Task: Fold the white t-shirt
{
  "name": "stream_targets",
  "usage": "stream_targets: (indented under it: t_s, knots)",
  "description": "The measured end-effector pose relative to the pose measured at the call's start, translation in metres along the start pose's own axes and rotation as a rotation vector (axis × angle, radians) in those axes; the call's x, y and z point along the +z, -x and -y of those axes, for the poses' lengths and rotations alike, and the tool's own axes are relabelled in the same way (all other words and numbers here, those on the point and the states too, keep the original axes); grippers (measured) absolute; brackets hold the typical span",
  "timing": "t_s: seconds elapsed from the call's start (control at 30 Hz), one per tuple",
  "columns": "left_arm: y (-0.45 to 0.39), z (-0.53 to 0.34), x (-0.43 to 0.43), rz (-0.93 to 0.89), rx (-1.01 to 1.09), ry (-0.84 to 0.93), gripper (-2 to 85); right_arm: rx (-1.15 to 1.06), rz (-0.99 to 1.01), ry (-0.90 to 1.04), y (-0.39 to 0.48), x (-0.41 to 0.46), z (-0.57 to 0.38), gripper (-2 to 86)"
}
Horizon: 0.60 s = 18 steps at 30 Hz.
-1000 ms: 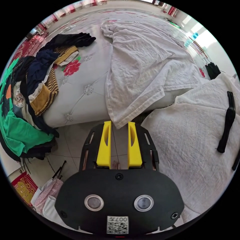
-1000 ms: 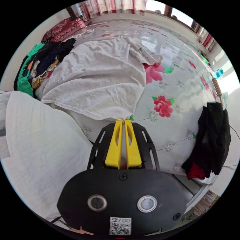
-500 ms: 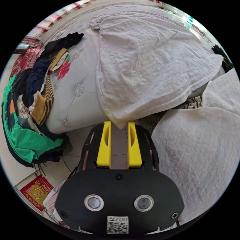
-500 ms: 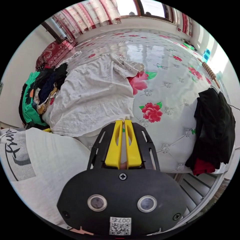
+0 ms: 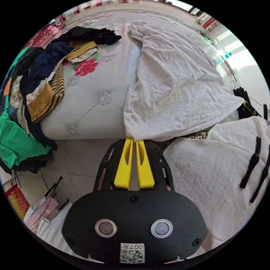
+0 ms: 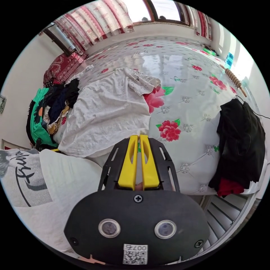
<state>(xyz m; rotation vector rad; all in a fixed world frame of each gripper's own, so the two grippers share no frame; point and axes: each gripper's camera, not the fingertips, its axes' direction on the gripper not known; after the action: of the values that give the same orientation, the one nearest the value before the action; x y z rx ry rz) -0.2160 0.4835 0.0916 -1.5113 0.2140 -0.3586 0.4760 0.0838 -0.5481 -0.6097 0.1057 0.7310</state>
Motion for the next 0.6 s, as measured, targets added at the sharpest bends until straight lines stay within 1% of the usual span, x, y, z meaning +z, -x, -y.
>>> stream_targets:
  t_s: [0.17, 0.27, 0.33, 0.4, 0.47, 0.53, 0.6]
  knots:
    - [0.029, 0.001, -0.064, -0.072, 0.111, -0.098, -0.9, -0.028, 0.000, -0.014, -0.004, -0.035, 0.004, -0.2]
    - [0.048, 0.009, -0.106, -0.169, 0.178, -0.145, -0.9, -0.071, 0.007, -0.028, -0.002, -0.064, 0.011, -0.2]
    - [0.063, 0.017, -0.130, -0.232, 0.179, -0.211, -0.9, -0.121, 0.020, 0.047, -0.003, -0.079, 0.023, -0.3]
    - [0.089, 0.028, -0.155, -0.334, 0.128, -0.294, -0.9, -0.155, 0.006, 0.065, -0.002, -0.095, 0.031, -0.3]
    - [0.107, 0.032, -0.176, -0.399, 0.078, -0.365, -0.9, -0.179, 0.011, 0.007, 0.001, -0.126, 0.039, -0.3]
    - [0.118, 0.028, -0.205, -0.427, 0.074, -0.474, -0.9, -0.196, 0.052, -0.146, 0.004, -0.183, 0.045, -0.3]
    - [0.125, 0.014, -0.248, -0.446, 0.102, -0.632, -0.9, -0.199, 0.085, -0.265, 0.005, -0.225, 0.043, -0.3]
